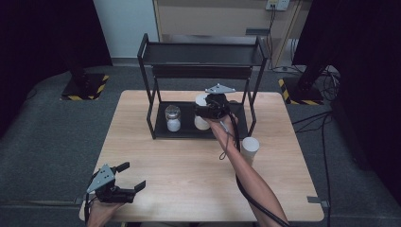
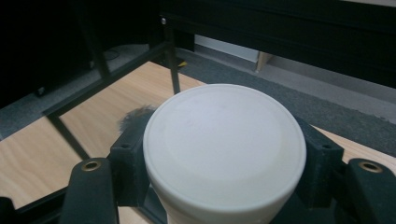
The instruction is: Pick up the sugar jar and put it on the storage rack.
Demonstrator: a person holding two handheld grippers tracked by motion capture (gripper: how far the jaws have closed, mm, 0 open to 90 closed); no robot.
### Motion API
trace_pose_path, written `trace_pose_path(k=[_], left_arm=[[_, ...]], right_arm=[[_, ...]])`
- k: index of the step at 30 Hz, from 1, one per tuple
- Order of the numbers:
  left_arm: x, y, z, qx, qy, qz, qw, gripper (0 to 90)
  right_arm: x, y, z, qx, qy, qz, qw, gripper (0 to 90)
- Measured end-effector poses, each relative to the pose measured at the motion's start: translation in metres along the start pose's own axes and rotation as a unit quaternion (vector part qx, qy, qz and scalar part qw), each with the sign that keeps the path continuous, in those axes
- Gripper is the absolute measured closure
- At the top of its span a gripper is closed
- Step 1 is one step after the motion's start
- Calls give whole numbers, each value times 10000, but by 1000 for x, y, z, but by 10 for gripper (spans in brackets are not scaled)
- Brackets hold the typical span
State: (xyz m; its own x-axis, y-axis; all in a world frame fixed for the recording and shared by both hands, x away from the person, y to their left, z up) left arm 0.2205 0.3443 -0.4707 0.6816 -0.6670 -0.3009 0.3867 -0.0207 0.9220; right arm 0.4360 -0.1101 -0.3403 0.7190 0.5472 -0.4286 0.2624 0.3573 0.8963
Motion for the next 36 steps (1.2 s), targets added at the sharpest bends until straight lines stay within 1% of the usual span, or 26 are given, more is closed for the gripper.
trace_pose_path(k=[4,13,17,20,24,25,31,32,36], left_arm=[[0,0,0,-6,4,5,10000,12],[0,0,0,-5,12,3,10000,12],[0,0,-1,-22,8,12,10000,12],[0,0,-1,-13,5,10,10000,12],[0,0,-1,-26,9,16,10000,13],[0,0,-1,-24,11,16,10000,13],[0,-1,-1,-34,11,32,10000,13],[0,-1,-2,-35,11,32,10000,13],[0,-1,-2,-34,7,34,10000,13]], right_arm=[[12,-4,1,30,-129,-33,9999,336],[36,-18,4,200,-275,-26,9994,336],[44,-24,2,172,-336,-39,9993,336],[49,-27,2,223,-336,-52,9992,336],[55,-32,0,214,-334,-84,9992,336],[56,-33,-1,249,-322,-98,9991,336],[66,-37,-7,150,-288,-112,9994,336],[67,-38,-8,179,-274,-107,9994,336],[71,-38,-11,135,-275,-120,9995,336]])
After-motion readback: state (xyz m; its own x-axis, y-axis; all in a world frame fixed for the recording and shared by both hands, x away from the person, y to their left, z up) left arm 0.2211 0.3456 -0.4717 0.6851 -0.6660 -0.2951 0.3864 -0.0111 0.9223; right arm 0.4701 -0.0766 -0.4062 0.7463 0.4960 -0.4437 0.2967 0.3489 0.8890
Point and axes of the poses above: each handheld gripper's, and its own axes: x roughly forward along the jaws, y roughly out of its top, z roughly to its right, the point moved 5 cm from there along x, roughly forward along the jaws, and after that the axes turned 9 degrees about -x, right-handed, at the moved point
